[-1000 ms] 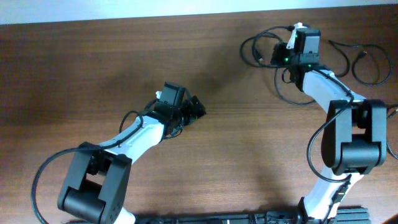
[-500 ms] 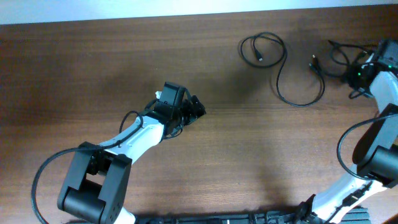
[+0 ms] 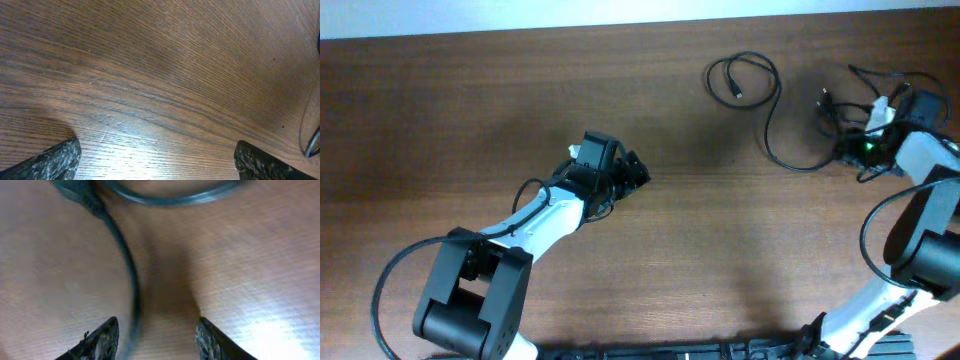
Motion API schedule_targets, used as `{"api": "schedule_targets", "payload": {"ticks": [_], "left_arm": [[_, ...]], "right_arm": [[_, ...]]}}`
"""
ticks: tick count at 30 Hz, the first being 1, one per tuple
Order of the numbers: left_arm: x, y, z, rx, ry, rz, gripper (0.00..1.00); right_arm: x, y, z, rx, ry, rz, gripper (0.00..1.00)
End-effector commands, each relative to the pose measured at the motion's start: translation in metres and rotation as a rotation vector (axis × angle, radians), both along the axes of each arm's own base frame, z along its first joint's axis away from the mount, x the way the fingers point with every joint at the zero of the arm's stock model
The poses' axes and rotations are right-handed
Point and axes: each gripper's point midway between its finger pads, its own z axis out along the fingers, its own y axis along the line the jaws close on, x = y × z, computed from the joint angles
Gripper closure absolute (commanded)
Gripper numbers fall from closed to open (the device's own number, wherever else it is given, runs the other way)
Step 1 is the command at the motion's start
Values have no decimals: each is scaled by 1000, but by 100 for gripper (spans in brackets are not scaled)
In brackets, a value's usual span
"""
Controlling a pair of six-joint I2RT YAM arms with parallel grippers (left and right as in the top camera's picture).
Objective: Untangle cables
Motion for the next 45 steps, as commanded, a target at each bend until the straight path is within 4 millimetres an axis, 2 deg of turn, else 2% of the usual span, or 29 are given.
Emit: {"api": "schedule_targets", "payload": {"ticks": [1,3,5,6,8,10,12,14,15,17,19,21,22,23,24,25,27,29,31,33,34,35,38,39,40,42,45], "left_arm": [[-27,25,-48,106,123,32,1],[-27,25,-48,106,123,32,1],[-27,25,-48,105,122,32,1],[-27,25,-47,105,121,33,1],[-26,24,-47,103,118,32,1],[-26,24,-47,103,119,32,1],[-27,24,-47,104,119,32,1],[-27,24,-47,104,119,32,1],[-27,24,-47,104,119,32,1],[-27,24,-47,104,119,32,1],[-27,24,-47,104,119,32,1],[-26,24,-47,103,119,32,1],[-27,24,-47,104,119,32,1],[-27,24,-47,104,120,32,1],[-28,25,-48,107,126,32,1],[-31,26,-49,113,136,28,1],[-30,28,-48,113,134,30,1],[-20,31,-30,143,50,-96,1],[-10,39,9,162,-50,-153,1],[1,52,62,212,-220,-186,1],[2,64,88,266,-292,-171,1],[1,73,104,307,-336,-152,1],[-19,113,164,477,-469,-83,1],[-33,128,185,540,-514,-72,1],[-42,135,195,567,-536,-75,1],[-72,148,223,631,-615,-125,1],[-106,183,251,732,-677,-15,1]], "right_arm": [[19,33,-3,-20,-45,90,51],[26,33,-3,-112,-40,93,51],[23,34,-7,-144,-13,78,74],[21,36,-10,-133,-5,60,76],[13,40,-28,-88,38,2,96],[18,60,-34,21,23,5,96],[44,80,-17,78,-91,71,96],[85,103,18,81,-224,152,96],[96,110,27,67,-255,170,96],[122,109,49,-36,-345,162,96],[133,112,59,-69,-395,164,96],[129,114,59,-64,-377,167,4],[128,114,63,-64,-377,167,1],[126,113,81,-69,-395,165,2],[123,114,105,-77,-429,165,1],[118,114,139,-89,-478,165,1],[98,117,202,-108,-559,165,1],[68,122,251,-119,-607,165,1],[39,127,282,-124,-629,165,1],[6,131,299,-121,-615,165,1],[-2,133,301,-119,-606,165,1],[-9,134,302,-116,-597,165,1],[-30,142,303,-86,-566,184,1],[-37,150,304,-52,-559,210,1],[-41,154,304,-31,-555,225,1],[-49,166,306,23,-555,266,1],[-58,178,311,71,-564,305,1]]}}
